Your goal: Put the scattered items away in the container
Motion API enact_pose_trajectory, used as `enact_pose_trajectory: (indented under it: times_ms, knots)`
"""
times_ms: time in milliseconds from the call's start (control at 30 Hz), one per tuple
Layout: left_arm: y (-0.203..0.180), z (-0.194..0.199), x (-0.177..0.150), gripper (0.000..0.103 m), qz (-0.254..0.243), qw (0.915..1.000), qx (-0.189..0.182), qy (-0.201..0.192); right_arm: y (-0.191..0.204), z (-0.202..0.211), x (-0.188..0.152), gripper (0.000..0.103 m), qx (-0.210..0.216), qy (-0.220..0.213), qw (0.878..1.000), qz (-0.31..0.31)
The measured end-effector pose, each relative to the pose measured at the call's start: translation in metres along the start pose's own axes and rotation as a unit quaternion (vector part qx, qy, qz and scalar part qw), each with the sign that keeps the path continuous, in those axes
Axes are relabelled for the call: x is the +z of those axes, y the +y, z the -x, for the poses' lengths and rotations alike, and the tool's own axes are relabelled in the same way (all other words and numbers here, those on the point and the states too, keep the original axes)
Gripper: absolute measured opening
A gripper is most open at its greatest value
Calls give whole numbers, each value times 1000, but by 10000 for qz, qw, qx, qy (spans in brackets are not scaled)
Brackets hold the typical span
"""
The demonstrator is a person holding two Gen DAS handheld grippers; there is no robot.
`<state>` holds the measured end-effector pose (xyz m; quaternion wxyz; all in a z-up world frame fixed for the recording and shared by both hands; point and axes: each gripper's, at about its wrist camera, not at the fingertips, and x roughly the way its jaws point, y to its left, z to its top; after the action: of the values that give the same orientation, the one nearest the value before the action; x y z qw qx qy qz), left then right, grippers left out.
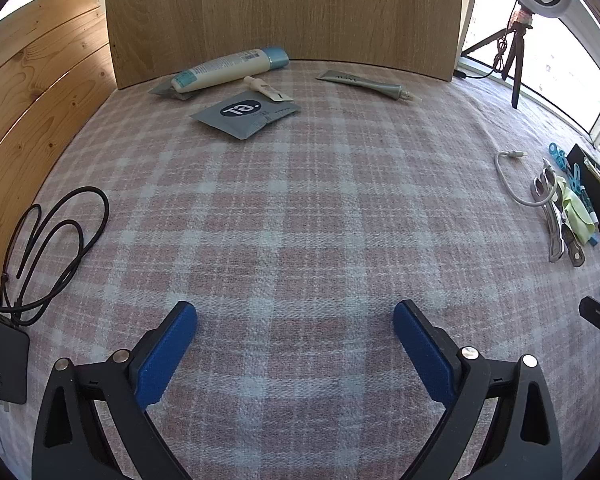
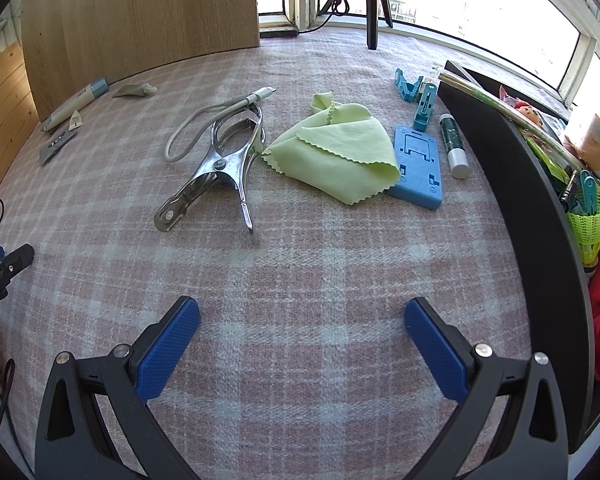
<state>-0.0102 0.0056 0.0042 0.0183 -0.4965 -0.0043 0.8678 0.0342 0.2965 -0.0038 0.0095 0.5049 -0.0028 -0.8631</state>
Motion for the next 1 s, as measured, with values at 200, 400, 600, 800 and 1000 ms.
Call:
enact_pose_trajectory:
  times_ms: [200,400,600,800,1000]
  knots:
    - [-36,24,29,91,-713,9962,-374,-328,-34,27,22,84,69,-107,9999,31]
    - [-88,34,56,76,-1510,9834,-944,-349,-56,37,61,53,207,18,9997,103]
    - [-137,27,73,51,-2188,9697,-1071,-194,-60,30,83,53,483,245,9981,296]
    - [-157,19,80,50,-2655,9553,-1300,78,-60,24,99,53,677,350,9957,518]
    - [-177,1,78,50,-3059,9431,-1275,279,-55,3,112,53,758,513,9936,669]
